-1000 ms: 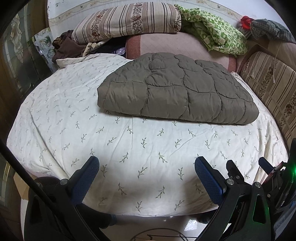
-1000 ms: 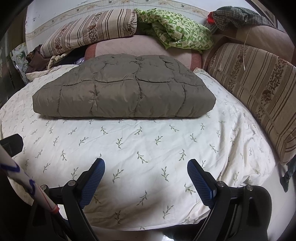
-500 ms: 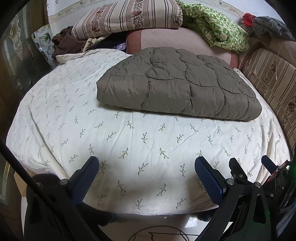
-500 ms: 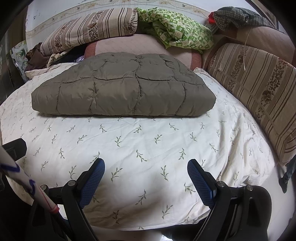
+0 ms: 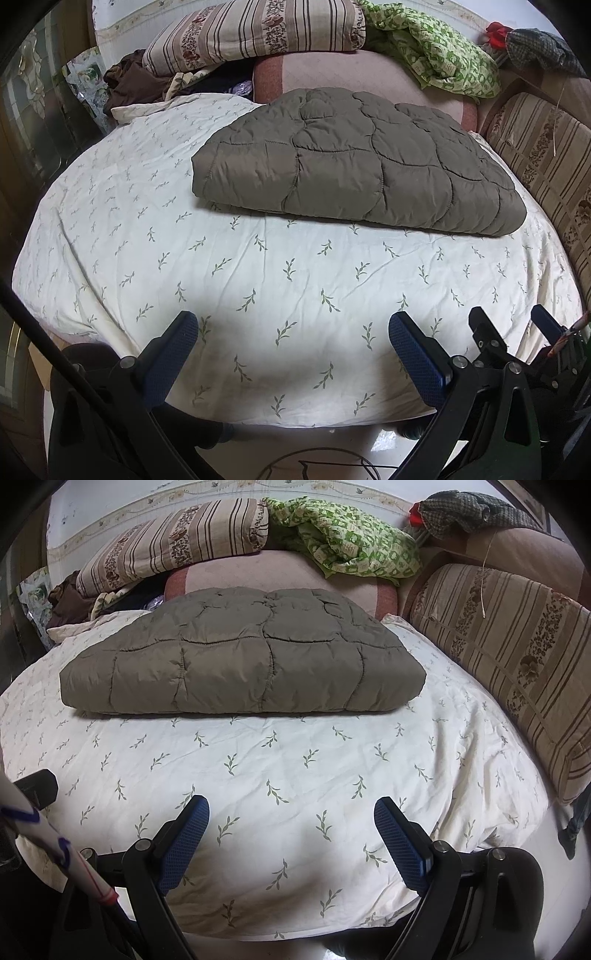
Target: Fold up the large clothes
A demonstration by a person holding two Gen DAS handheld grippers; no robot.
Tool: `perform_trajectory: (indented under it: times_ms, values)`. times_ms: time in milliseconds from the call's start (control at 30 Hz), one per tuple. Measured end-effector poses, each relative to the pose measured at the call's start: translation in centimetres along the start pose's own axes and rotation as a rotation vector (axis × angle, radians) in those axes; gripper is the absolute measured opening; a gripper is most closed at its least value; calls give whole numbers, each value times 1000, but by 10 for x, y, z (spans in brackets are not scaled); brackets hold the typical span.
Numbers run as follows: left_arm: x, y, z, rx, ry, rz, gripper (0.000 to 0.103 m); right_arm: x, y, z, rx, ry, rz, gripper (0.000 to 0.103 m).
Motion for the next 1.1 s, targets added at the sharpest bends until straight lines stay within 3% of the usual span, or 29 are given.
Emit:
perform_trajectory:
  times_ms: [1100]
  values:
    - [9, -3, 9, 26, 0, -35, 103, 5, 0, -4, -9, -5, -14, 94]
Point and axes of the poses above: each gripper's, at about its wrist camera, not at the fingertips, and z roughly the way its jaws point, x to its left, y to its top, the point moved 2 cm from there along z, roughly the way its jaws point, and after that the axes turned 10 degrees about x, right-handed, at the moved point
